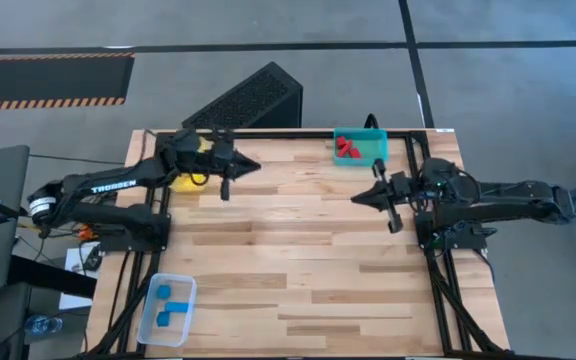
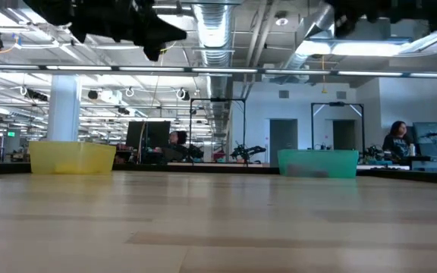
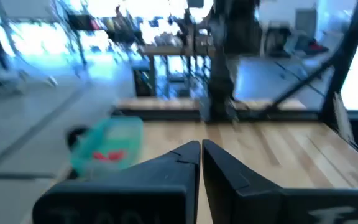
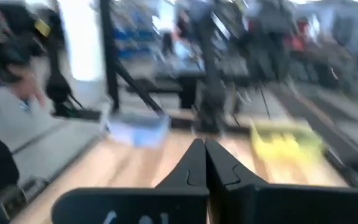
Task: Sort & place blocks by color
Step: Return to Home Position
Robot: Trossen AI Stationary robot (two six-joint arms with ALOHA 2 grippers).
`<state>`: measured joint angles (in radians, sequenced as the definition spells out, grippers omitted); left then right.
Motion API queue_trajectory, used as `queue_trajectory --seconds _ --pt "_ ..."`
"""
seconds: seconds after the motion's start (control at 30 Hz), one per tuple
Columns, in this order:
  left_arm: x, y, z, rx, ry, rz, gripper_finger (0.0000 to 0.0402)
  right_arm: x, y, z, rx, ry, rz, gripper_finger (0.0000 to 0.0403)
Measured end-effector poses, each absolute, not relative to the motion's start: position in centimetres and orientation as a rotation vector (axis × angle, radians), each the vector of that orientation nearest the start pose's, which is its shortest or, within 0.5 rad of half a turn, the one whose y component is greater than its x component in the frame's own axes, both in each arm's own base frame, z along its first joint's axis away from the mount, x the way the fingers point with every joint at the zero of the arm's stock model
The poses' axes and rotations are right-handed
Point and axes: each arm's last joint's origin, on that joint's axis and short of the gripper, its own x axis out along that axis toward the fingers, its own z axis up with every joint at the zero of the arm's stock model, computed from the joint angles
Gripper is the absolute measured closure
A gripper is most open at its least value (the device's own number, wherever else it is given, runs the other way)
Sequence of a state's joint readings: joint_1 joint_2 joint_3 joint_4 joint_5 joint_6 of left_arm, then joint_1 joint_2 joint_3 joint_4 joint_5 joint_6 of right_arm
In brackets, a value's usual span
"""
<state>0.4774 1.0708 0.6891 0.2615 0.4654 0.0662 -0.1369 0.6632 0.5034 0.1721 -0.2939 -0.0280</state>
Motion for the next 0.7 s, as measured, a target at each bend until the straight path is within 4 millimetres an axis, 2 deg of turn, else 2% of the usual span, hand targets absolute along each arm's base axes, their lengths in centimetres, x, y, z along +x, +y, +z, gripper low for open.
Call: queue_trajectory --seconds 0.13,0.23,0.37,0.5,0.7 --pt "19.2 9.7 30.9 0.099 0.034 0.066 0.0394 14.3 -1.4 28.7 0.034 0.021 0.133 0.0394" --pt "17.7 9.9 31.0 0.103 0.044 0.114 0.0394 13.4 -1.1 29.1 -0.019 -0.011 0.144 0.0397" --pt "16.6 9.4 28.9 0.055 0.047 0.126 0.0395 11.9 -0.8 29.2 -0.052 -0.01 0.149 0.0398" --pt "16.7 8.3 25.5 -0.001 0.086 0.172 0.04 11.0 -0.9 27.2 0.014 0.019 0.129 0.0399" --pt "17.5 6.2 23.6 -0.005 0.133 0.162 0.0401 10.6 -0.9 25.1 0.119 -0.169 0.128 0.04"
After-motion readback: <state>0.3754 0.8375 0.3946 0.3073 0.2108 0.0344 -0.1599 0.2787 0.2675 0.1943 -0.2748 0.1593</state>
